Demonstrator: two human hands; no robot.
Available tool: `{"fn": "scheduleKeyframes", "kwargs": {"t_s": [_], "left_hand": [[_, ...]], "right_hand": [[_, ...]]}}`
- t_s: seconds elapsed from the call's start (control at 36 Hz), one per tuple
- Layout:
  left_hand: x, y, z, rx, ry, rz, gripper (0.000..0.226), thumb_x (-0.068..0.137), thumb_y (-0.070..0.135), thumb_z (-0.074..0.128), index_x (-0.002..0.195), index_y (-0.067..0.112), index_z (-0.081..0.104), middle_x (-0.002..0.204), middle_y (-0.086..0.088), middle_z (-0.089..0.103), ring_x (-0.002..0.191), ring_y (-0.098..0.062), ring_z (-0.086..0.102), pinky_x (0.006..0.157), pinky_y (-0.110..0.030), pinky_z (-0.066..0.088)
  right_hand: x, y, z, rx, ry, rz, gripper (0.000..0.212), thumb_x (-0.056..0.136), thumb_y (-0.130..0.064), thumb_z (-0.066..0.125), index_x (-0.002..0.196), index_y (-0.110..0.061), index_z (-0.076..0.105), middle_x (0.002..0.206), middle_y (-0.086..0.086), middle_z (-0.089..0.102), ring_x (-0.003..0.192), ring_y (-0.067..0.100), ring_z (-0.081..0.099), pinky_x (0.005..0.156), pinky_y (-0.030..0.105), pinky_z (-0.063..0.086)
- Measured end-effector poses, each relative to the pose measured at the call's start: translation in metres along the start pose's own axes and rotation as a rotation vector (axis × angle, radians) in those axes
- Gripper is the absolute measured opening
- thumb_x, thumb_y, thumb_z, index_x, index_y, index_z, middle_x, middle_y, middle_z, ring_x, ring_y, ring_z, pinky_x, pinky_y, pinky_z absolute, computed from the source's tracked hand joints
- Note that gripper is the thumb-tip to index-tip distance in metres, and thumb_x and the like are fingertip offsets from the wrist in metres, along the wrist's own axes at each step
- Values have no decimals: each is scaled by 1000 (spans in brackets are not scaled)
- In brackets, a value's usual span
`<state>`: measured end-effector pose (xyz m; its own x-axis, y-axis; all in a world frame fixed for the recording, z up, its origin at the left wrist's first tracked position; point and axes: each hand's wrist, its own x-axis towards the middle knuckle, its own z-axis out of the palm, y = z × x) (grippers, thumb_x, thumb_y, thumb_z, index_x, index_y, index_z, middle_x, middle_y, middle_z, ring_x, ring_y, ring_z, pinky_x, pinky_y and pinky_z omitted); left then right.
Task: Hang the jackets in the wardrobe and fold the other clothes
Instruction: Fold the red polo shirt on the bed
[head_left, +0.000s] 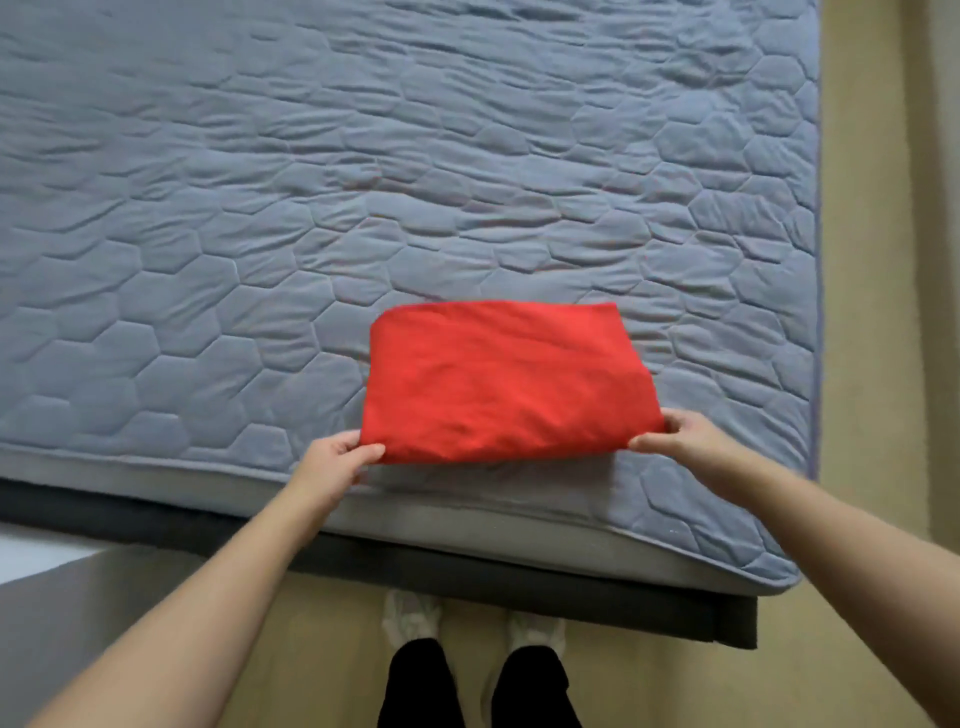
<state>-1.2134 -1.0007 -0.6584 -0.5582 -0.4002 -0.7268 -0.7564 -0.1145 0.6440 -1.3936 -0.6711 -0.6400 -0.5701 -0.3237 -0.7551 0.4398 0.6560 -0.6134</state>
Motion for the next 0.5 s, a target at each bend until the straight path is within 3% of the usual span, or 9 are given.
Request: {"fn": "scheduleKeyframes", "kwargs": {"t_s": [0.11,0.17,0.22,0.33,0.39,0.44,0.5], "left_hand": [[13,-49,9,147,-16,-64,20,89,4,61,74,16,64,66,8,60,75,-14,49,61,-24,36],[24,-46,14,106,38,-76,7,91,18,62,84,16,61,73,7,59,71,-11,50,58,-20,37],[37,-35,19,80,87,-59,14,91,27,63,97,16,57,77,7,58,65,-5,51,56,-16,38],[63,-8,28,59,86,15,15,88,26,66,95,14,60,83,5,63,70,-4,57,55,-9,45],[78,2,33,33,90,-7,21,88,25,67,103,12,62,94,-2,66,80,-11,63,70,-19,53],[89,10,39,53,125,-29,27,88,21,66,112,8,61,106,-9,66,94,-22,64,88,-34,52],[94,14,45,97,187,23,23,88,15,65,111,9,61,108,-8,65,94,-20,61,85,-29,47]], "right_hand": [[17,62,24,-55,-97,126,20,80,6,66,86,-13,67,85,0,69,84,14,60,72,17,48],[28,65,27,-12,-129,179,17,82,-1,68,94,-13,68,95,2,72,83,11,65,73,17,50],[41,57,26,81,-122,205,16,83,-7,69,99,-13,67,92,-1,73,76,6,68,62,11,50],[68,26,20,152,-23,164,9,87,-19,66,95,-14,68,79,-6,71,61,0,66,48,8,44],[84,14,19,221,-34,171,14,88,-23,65,98,-14,68,87,-2,72,71,5,69,62,13,50],[94,8,23,280,-66,212,18,88,-19,65,104,-13,67,97,5,71,83,17,67,82,28,53],[98,6,30,315,-38,201,15,88,-7,63,101,-13,65,94,7,69,78,18,64,80,31,52]]}}
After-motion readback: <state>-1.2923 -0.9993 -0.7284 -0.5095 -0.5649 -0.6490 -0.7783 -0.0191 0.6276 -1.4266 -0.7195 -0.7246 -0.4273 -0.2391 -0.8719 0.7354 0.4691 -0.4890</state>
